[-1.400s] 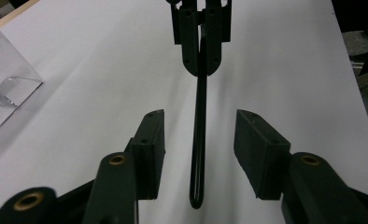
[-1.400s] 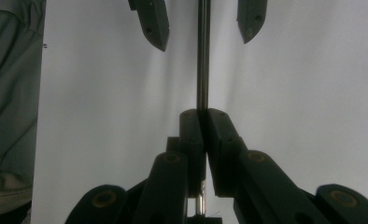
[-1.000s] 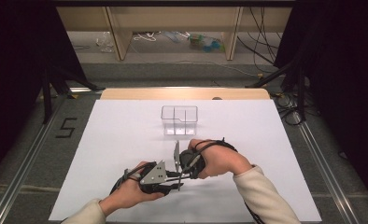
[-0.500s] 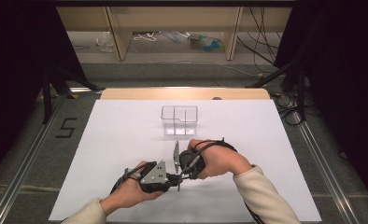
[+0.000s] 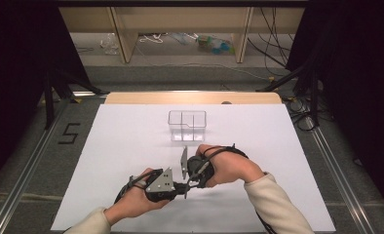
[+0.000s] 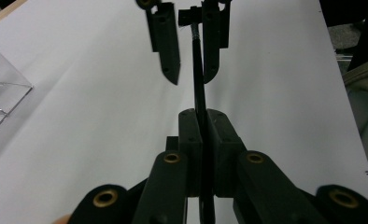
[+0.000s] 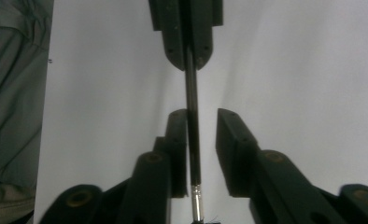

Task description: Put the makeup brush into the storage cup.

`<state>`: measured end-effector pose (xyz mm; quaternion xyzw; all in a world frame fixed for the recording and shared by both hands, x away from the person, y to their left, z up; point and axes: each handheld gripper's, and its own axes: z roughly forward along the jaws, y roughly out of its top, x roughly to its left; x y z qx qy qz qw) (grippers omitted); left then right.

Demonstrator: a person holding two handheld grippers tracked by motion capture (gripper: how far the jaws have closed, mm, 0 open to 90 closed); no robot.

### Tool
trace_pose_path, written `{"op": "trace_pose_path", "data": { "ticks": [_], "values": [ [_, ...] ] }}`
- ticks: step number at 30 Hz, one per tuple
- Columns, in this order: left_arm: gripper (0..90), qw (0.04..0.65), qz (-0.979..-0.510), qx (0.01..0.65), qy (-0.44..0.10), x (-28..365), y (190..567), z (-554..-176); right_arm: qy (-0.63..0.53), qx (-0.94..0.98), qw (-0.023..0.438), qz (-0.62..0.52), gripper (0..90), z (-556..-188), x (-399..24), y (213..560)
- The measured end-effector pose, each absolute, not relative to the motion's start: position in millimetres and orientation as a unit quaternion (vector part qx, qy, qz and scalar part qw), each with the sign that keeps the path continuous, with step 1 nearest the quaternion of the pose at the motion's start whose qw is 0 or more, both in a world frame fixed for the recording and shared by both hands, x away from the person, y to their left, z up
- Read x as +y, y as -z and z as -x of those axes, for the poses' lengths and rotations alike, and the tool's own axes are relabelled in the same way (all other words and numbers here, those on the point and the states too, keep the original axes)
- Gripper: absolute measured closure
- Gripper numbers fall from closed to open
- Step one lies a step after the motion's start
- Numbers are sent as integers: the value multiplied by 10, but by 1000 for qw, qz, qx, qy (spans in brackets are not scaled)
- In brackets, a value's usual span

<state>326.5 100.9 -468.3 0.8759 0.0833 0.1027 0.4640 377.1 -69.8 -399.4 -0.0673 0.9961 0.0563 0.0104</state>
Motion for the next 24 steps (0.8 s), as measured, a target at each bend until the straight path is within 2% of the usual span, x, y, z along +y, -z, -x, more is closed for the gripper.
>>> {"op": "trace_pose_path", "data": {
  "ticks": [5,8,9,17,24],
  "values": [
    [851,465,-875,89,-107,1038,4675,-3279,-89,995,23,27,557,-3793,-755,3939],
    [851,460,-876,89,-117,1061,4662,-3287,-106,994,32,8,497,-3808,-797,3909],
    [851,455,-878,86,-123,1074,4653,-3298,-118,991,47,34,475,-3850,-808,3913],
    [851,465,-868,112,-132,1118,4649,-3305,-169,984,55,-20,369,-3855,-892,3849],
    [852,466,-865,119,-146,1171,4631,-3309,-229,970,66,-41,333,-3872,-966,3822]
  ]
}}
